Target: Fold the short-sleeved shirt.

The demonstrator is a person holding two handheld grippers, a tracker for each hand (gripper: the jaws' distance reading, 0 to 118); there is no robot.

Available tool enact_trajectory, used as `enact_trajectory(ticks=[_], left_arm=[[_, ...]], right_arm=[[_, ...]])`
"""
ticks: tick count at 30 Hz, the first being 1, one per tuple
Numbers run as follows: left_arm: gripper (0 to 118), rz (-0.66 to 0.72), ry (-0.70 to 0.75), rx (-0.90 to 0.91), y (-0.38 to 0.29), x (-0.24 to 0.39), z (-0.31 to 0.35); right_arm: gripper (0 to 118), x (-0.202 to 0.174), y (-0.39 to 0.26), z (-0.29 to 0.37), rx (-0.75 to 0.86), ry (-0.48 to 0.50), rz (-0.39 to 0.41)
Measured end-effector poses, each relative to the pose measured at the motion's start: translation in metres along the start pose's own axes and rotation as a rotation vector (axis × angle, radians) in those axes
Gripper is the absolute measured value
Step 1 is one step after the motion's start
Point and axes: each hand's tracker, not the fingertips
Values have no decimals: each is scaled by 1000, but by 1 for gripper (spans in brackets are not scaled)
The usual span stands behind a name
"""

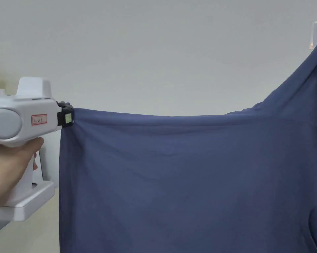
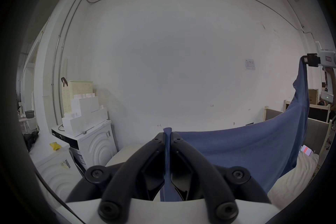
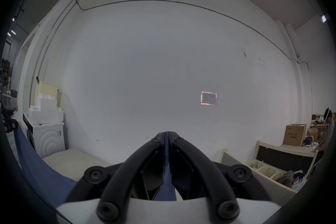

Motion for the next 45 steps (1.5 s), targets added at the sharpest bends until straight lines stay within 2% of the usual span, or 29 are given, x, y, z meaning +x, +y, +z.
enact_trajectory(ticks=[5, 7, 12, 14, 19, 21, 22, 24, 29, 32, 36, 40, 45], left_arm=[[3, -37, 5, 27, 33, 0, -15], [3, -39, 12, 44, 49, -1, -20], [3, -44, 45, 68, 71, -3, -37], [3, -30, 44, 70, 72, -2, -44], [3, -24, 42, 36, 65, 2, -79], [3, 0, 37, 21, 61, 2, -100], [3, 5, 37, 7, 60, 2, -111], [3, -27, 48, -29, 59, 3, -136], [3, 11, 62, -47, 51, 1, -193], [3, 15, 55, -73, 41, 1, -227], [3, 20, 75, -105, 26, 2, -262], [3, -43, 79, -128, 15, 5, -283], [3, 16, 50, -149, -12, 4, -299]], right_arm=[[2, 0, 44, -16, 33, -20, -6], [2, -4, 60, -23, 43, -64, 38], [2, -7, 86, -41, 49, -79, 11], [2, -12, 88, -48, 38, -95, 29], [1, -26, 75, -73, 11, -97, 48], [1, -34, 69, -88, 8, -132, 77], [1, -38, 67, -94, 24, -153, 62], [1, -41, 68, -111, 16, -124, 33], [1, -56, 64, -160, 4, -158, 87], [1, -64, 62, -189, -10, -156, 82], [1, -80, 54, -217, -22, -172, 152], [1, -91, 45, -232, -30, -165, 197], [1, -98, 13, -244, -56, -139, 189]])
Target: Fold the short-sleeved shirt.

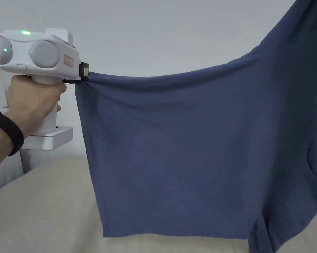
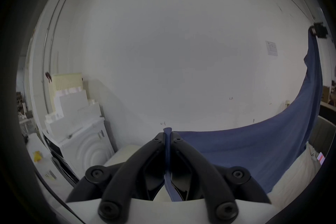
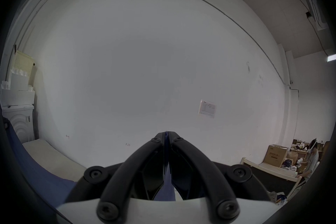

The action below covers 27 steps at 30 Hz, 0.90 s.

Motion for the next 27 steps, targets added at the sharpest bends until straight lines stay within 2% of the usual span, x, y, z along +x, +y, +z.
enact_trajectory(ticks=[1, 2, 4, 5, 7, 8, 9, 11, 12, 13, 14, 15, 16, 17, 18, 19, 20, 21, 22, 24, 27], left_arm=[[3, 5, -10, -2, -10, 0, -2], [3, 15, -26, -8, -26, 1, -5], [3, 9, -61, -50, -59, 2, -5], [3, 28, -55, -72, -80, 3, -5], [3, 73, -118, -141, -125, 6, 3], [3, 68, -119, -177, -149, 8, 6], [3, 71, -130, -225, -170, 12, 11], [3, 119, -178, -273, -217, 17, 33], [3, 167, -184, -289, -242, 19, 49], [3, 230, -157, -264, -263, 21, 63], [3, 256, -222, -338, -287, 22, 76], [3, 280, -246, -351, -309, 18, 83], [3, 260, -217, -328, -332, 20, 104], [3, 219, -249, -341, -353, 22, 124], [3, 185, -278, -353, -370, 22, 143], [3, 200, -257, -349, -387, 20, 165], [3, 193, -301, -376, -404, 15, 185], [3, 209, -301, -395, -417, 11, 203], [3, 208, -280, -395, -430, 8, 223], [3, 250, -277, -437, -452, -4, 260], [3, 215, -261, -466, -467, -14, 306]], right_arm=[[1, -4, -10, -2, -23, 7, 11], [1, -6, -26, 1, -30, 64, -22], [1, -8, -57, 4, -66, 103, -61], [1, -7, -78, 10, -60, 158, -109], [1, -9, -119, 21, -112, 181, -126], [1, -10, -141, 32, -117, 214, -164], [1, -10, -162, 39, -151, 254, -151], [1, -11, -210, 69, -178, 260, -193], [1, -11, -234, 86, -197, 316, -188], [1, -12, -260, 107, -189, 293, -243], [1, -11, -284, 127, -264, 319, -256], [1, -7, -307, 150, -271, 372, -284], [1, -5, -332, 176, -275, 313, -337], [1, 1, -355, 200, -354, 349, -327], [1, 6, -378, 225, -339, 340, -364], [1, 12, -399, 250, -374, 324, -364], [1, 17, -419, 284, -404, 304, -364], [1, 24, -438, 309, -393, 255, -428], [1, 35, -455, 332, -458, 312, -463], [1, 49, -479, 382, -478, 226, -473], [1, 72, -504, 434, -546, 243, -550]])
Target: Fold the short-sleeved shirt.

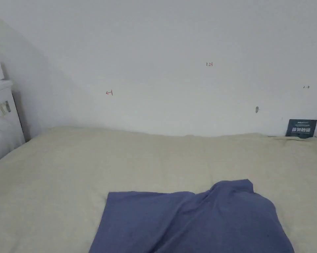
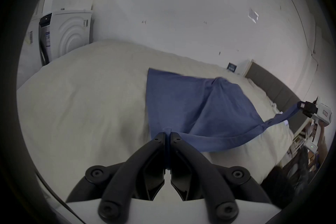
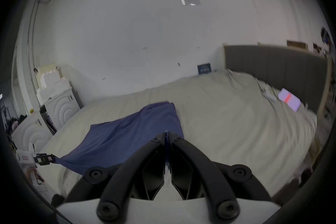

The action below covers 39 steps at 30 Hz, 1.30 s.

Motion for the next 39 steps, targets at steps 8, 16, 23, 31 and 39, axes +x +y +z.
enact_trajectory(ticks=[8, 16, 23, 31, 39], left_arm=[[3, 38, 4, -32, -44, -6, 50], [27, 5, 34, -50, -47, -2, 28], [90, 95, 174, 86, -17, -22, 43], [108, 283, 18, 249, -1, -15, 80], [109, 277, -25, 260, 14, 21, 89]], right_arm=[[1, 33, -62, 71, -51, -125, -71], [3, 42, -57, 45, -58, -129, -27], [76, 23, -19, 10, 19, -155, 68], [102, 1, -13, -11, -145, 16, -133], [99, -29, -39, -13, -128, 64, -71]])
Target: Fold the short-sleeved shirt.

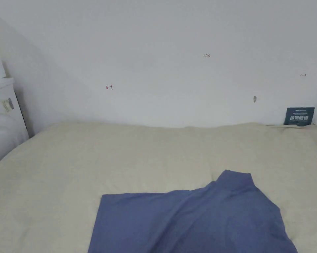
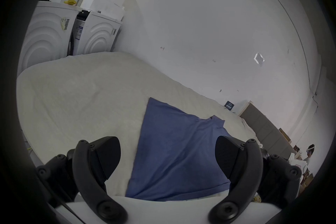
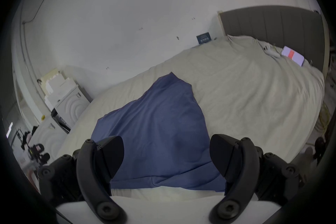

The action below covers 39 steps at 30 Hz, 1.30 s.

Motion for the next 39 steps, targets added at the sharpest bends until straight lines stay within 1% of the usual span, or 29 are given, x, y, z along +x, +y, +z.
enact_trajectory(ticks=[2, 4, 5, 6, 8, 9, 10, 11, 12, 13, 14, 15, 16, 17, 18, 19, 20, 21, 22, 23, 25, 27, 29, 30, 32, 34, 35, 37, 39], left_arm=[[109, -55, -23, 10, 2, 12, 0], [109, -121, -9, 35, 2, 23, 2], [109, -152, -10, 37, 2, 27, 3], [109, -178, -11, 36, 3, 32, 4], [109, -171, -6, 48, 3, 39, 9], [109, -176, -12, 55, 4, 40, 10], [109, -179, -16, 58, 5, 43, 12], [109, -174, -19, 67, 4, 45, 13], [108, -173, -22, 73, 4, 48, 14], [108, -175, -26, 73, 4, 50, 14], [108, -180, -26, 83, 2, 53, 15], [108, -184, -29, 103, 2, 54, 16], [108, -189, -37, 96, 3, 55, 17], [108, -192, -37, 91, 4, 57, 16], [108, -196, -25, 92, 4, 59, 16], [108, -206, -24, 99, 2, 59, 16], [108, -217, -26, 103, 2, 60, 16], [108, -226, -31, 102, 2, 60, 14], [108, -224, -30, 103, 2, 61, 13], [108, -222, -30, 100, 2, 61, 13], [108, -218, -38, 98, 2, 63, 14], [108, -228, -33, 109, 3, 65, 16], [108, -253, -24, 110, 4, 65, 17], [108, -258, -15, 113, 5, 65, 18], [104, -268, -15, 118, 5, 66, 21], [90, -278, -2, 125, 5, 69, 25], [82, -283, -1, 127, 5, 70, 27], [52, -303, 7, 139, 4, 73, 30], [22, -319, 9, 147, 1, 75, 34]], right_arm=[[99, -14, 2, 4, 38, -70, 97], [99, -22, 2, 11, 112, -78, 174], [99, -25, 3, 17, 160, -85, 197], [99, -28, 2, 25, 240, -84, 197], [100, -29, 4, 42, 392, -82, 196], [104, -29, 7, 43, 418, -106, 190], [105, -27, 11, 40, 362, -126, 126], [104, -21, 15, 34, 270, -149, 12], [104, -13, 17, 29, 182, -125, -91], [104, -3, 14, 26, 167, -18, -142], [104, 4, 12, 26, 213, 29, -174], [105, 1, 10, 33, 286, -1, -157], [108, -4, 9, 41, 352, -41, -105], [114, -5, 8, 45, 396, -11, -70], [118, -3, 5, 40, 357, 69, -71], [118, -1, 5, 34, 276, 97, -114], [118, 3, 3, 29, 192, 163, -157], [117, 2, 1, 24, 112, 258, -174], [118, -2, -2, 24, 95, 249, -204], [117, -7, -7, 25, 145, 203, -196], [117, -10, -11, 26, 204, 241, -153], [117, -16, -14, 20, 144, 244, -204], [117, -16, -12, 13, 46, 294, -208], [116, -22, -13, 15, 81, 244, -196], [114, -32, -10, 19, 101, 186, -102], [107, -46, -7, 25, 122, 154, -22], [98, -53, -6, 29, 135, 154, 31], [57, -66, -5, 35, 162, 123, 123], [20, -78, -6, 42, 191, 65, 223]])
